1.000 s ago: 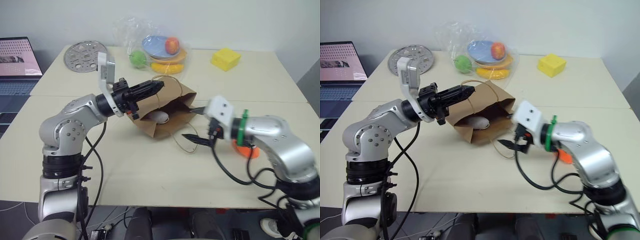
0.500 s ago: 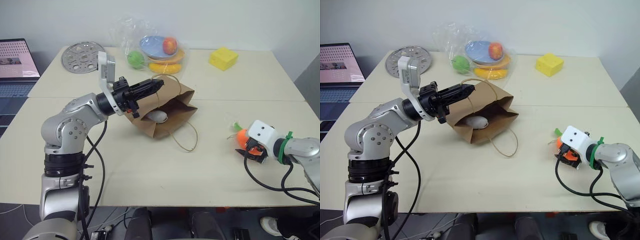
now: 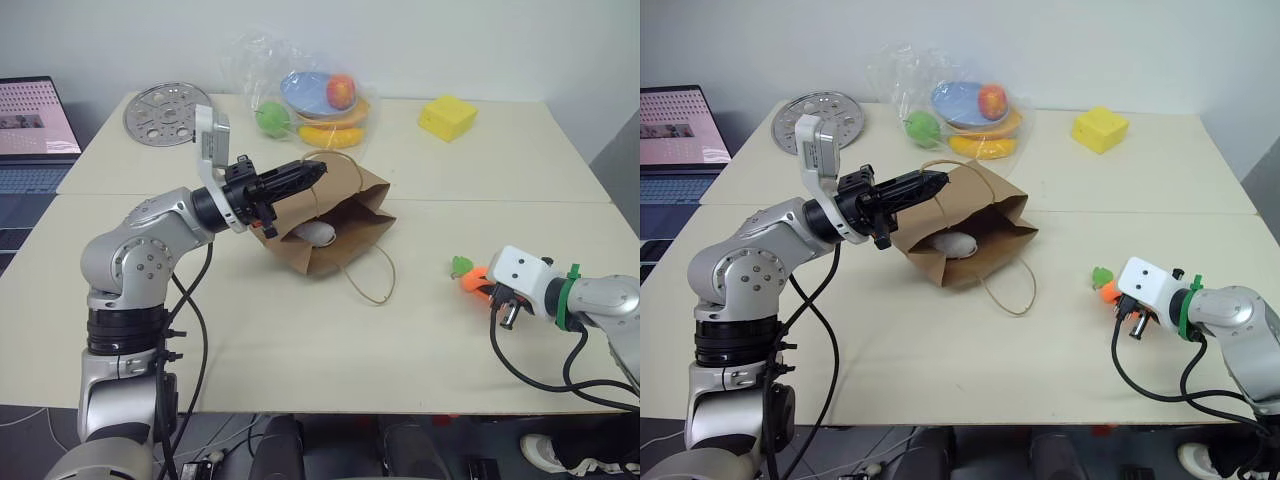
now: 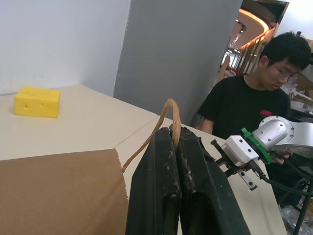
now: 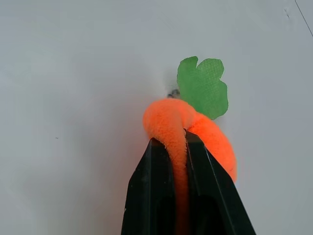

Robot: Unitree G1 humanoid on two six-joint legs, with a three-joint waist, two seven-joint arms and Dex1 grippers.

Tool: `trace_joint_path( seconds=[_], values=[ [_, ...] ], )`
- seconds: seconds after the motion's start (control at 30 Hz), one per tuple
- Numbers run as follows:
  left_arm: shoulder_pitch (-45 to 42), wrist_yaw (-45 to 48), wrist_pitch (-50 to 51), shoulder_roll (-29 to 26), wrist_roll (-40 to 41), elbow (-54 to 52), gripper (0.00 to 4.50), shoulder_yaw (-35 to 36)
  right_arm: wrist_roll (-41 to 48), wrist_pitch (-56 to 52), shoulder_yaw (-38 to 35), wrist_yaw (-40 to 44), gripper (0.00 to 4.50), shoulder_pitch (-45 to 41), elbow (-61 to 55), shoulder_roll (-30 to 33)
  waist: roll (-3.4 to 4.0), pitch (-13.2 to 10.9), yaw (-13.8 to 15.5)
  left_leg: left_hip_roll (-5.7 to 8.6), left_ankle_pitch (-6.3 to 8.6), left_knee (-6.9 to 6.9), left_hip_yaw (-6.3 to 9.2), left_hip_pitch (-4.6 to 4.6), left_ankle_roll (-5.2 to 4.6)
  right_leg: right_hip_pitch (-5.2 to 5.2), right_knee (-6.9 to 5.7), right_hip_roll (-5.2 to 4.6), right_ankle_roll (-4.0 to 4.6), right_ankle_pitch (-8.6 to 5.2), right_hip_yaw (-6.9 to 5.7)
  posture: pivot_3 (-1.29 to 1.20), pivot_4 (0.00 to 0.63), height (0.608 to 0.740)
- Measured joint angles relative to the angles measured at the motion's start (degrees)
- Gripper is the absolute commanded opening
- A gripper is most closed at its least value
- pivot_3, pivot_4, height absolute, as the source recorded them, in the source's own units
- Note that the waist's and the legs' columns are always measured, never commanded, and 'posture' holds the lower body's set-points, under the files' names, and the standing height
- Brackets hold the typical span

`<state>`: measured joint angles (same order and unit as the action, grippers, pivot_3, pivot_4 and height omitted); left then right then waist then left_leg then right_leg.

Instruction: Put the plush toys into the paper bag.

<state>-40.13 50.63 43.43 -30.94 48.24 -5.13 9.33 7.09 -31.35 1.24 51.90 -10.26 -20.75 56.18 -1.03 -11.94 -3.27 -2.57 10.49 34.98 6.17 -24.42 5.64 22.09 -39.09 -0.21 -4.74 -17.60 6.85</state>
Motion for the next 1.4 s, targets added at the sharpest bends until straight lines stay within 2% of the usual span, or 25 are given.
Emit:
trace_joint_path(
  seconds=[0.13,0.23,0.4,0.57,0.67,0.7,0.83,0.97,1.07,1.27,1.4],
  values=[
    [-0.01,0.07,0.57,-0.41,0.78,-0.36,0.0,0.06,9.86,-6.88,-0.05,2.56,0.0,-8.3,-8.58,-3.77,0.0,0.0,-0.43,-0.03,0.0,0.0,0.03,0.03,0.0,-0.02,-0.05,0.03,0.0,0.0,-0.01,0.0,0.15,0.74],
    [0.06,0.14,1.09,-0.93,1.18,-0.76,0.0,0.23,12.91,-10.81,1.12,1.3,0.0,-14.99,-11.49,-7.9,-0.03,0.01,-0.08,-0.03,0.0,0.02,0.11,0.04,0.0,-0.08,-0.01,0.02,0.0,0.0,-0.09,0.0,0.15,0.74],
    [-1.41,-0.01,1.48,-1.1,1.79,-0.94,0.0,0.29,8.97,-11.99,10.52,-6.28,0.0,-24.86,-4.29,-20.05,-0.04,0.02,-0.1,-0.02,-0.01,0.04,0.1,0.03,0.01,-0.04,-0.03,0.02,0.01,0.01,-0.09,0.0,0.15,0.74],
    [-1.5,-0.1,2.52,-0.83,2.52,-1.35,0.0,0.2,0.02,-7.66,17.56,-14.89,0.0,-32.46,10.06,-31.07,-0.04,0.02,-0.07,-0.02,-0.01,-0.01,0.1,0.01,0.01,0.04,-0.08,0.01,0.02,0.02,-0.11,0.0,0.15,0.74],
    [-1.49,-0.21,2.64,-0.59,2.82,-1.75,0.0,-0.04,-4.61,-3.63,19.68,-18.81,0.0,-34.99,16.74,-34.24,-0.04,0.02,0.14,-0.02,0.0,-0.05,0.15,-0.01,0.02,0.06,-0.15,-0.01,0.02,0.01,-0.16,0.0,0.15,0.74],
    [-1.46,-0.28,2.65,-0.64,2.9,-1.76,0.0,0.03,-5.91,-2.36,20.23,-19.55,0.6,-35.34,18.26,-34.59,-0.04,0.02,0.23,-0.01,0.0,-0.06,0.16,-0.01,0.02,0.06,-0.15,-0.02,0.02,0.01,-0.18,0.0,0.15,0.74],
    [-1.48,-1.12,2.73,-0.34,3.35,-1.8,0.0,0.05,-10.25,2.42,20.76,-22.78,1.98,-37.91,25.32,-39.41,-0.04,0.02,-0.08,-0.01,0.0,-0.07,0.14,-0.02,0.02,0.13,-0.25,-0.02,0.02,0.02,-0.17,0.0,0.15,0.74],
    [-1.49,-1.58,2.75,-0.29,3.44,-1.8,0.0,0.05,-10.88,4.06,20.9,-21.92,3.43,-37.92,25.23,-39.64,-0.04,0.02,0.02,-0.01,0.0,-0.06,0.17,-0.02,0.02,0.14,-0.32,-0.02,0.03,0.01,-0.19,0.0,0.15,0.74],
    [-1.62,-1.93,2.74,-0.08,3.46,-1.76,0.0,0.03,-10.34,3.51,20.74,-19.68,4.47,-35.88,20.37,-38.71,-0.04,0.02,0.04,0.0,0.0,-0.06,0.18,-0.01,0.02,0.14,-0.35,-0.01,0.03,0.01,-0.19,0.0,0.15,0.74],
    [-2.04,-2.66,2.63,0.89,3.42,-1.42,0.0,0.02,-7.24,-0.91,19.02,-14.18,4.47,-32.43,8.23,-34.97,-0.04,0.02,-0.01,0.0,-0.01,-0.03,0.19,-0.01,0.02,0.13,-0.4,0.0,0.03,0.01,-0.19,0.0,0.15,0.74],
    [-2.81,-2.72,2.38,1.15,3.25,-0.92,0.0,0.05,0.33,-6.05,13.32,-7.63,4.47,-28.54,-3.01,-28.47,-0.04,0.02,0.38,0.02,0.0,-0.02,0.24,-0.02,0.01,0.06,-0.32,-0.02,0.02,0.01,-0.23,0.0,0.15,0.74]
  ],
)
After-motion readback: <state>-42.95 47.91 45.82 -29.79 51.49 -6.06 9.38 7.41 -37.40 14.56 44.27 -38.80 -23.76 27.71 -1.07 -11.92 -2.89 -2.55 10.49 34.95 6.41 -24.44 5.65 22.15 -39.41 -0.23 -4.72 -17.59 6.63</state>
